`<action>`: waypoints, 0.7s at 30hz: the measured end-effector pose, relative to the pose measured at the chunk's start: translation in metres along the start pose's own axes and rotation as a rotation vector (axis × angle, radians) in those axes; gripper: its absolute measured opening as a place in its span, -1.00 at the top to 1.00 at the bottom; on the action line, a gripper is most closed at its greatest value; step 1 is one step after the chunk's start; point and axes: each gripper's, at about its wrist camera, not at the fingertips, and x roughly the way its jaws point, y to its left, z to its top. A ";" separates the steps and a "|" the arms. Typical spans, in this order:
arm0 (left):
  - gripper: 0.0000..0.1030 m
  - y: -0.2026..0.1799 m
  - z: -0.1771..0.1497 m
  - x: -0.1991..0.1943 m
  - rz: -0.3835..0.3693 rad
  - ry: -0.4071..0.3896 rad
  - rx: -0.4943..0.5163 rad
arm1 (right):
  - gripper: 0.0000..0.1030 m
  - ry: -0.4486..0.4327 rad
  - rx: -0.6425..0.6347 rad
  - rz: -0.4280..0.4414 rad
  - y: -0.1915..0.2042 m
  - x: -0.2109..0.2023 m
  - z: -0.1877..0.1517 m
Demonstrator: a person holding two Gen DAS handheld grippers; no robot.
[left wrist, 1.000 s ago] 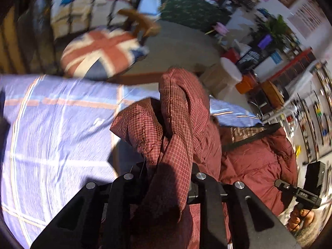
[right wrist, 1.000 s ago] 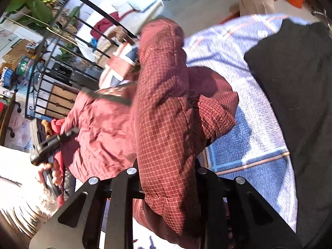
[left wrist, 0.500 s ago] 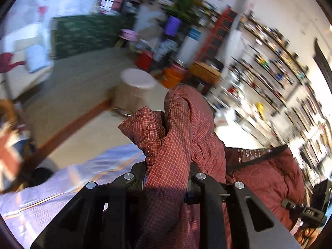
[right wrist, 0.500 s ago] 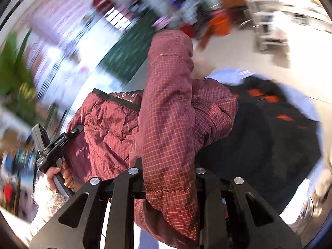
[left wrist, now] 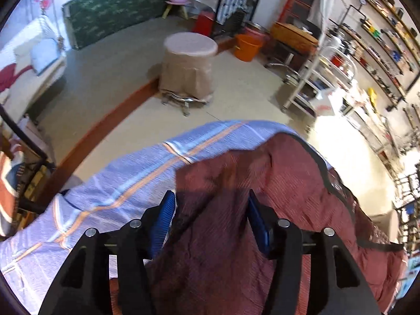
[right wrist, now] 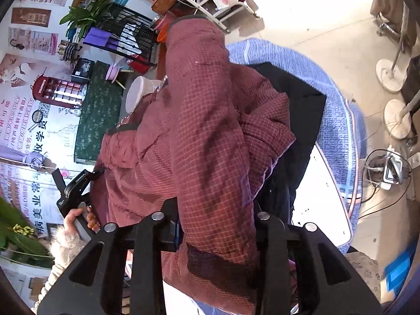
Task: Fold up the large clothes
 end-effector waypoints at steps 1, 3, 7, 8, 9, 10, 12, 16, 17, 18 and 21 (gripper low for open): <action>-0.08 0.001 -0.001 -0.003 0.022 -0.009 -0.011 | 0.37 -0.001 0.022 0.010 -0.001 0.002 0.002; -0.10 0.005 -0.001 -0.014 0.042 -0.037 -0.047 | 0.37 -0.001 0.079 0.027 -0.003 0.010 -0.002; -0.43 0.024 -0.012 -0.052 0.058 -0.107 -0.067 | 0.25 -0.008 0.043 -0.015 0.010 0.019 -0.006; -0.47 0.028 -0.016 -0.060 0.065 -0.110 -0.055 | 0.22 0.000 0.016 -0.024 0.011 0.019 -0.007; -0.49 0.029 -0.027 -0.070 0.078 -0.113 -0.030 | 0.08 0.010 0.000 -0.027 0.007 0.017 -0.004; -0.54 0.028 -0.035 -0.079 0.088 -0.110 -0.002 | -0.08 0.029 -0.011 -0.038 0.002 0.014 0.002; -0.65 0.023 -0.066 -0.100 0.129 -0.102 0.094 | -0.28 0.072 -0.025 -0.074 0.000 0.011 0.006; -0.85 0.005 -0.129 -0.127 0.185 -0.067 0.217 | -0.34 0.090 -0.150 -0.191 0.018 -0.010 0.014; -0.86 -0.003 -0.145 -0.132 0.189 -0.044 0.246 | -0.35 0.077 -0.212 -0.244 0.031 -0.018 0.014; -0.86 -0.009 -0.157 -0.136 0.193 -0.030 0.259 | -0.36 0.066 -0.269 -0.292 0.042 -0.024 0.010; -0.87 -0.033 -0.181 -0.148 0.174 0.004 0.277 | -0.38 0.057 -0.413 -0.402 0.069 -0.039 -0.002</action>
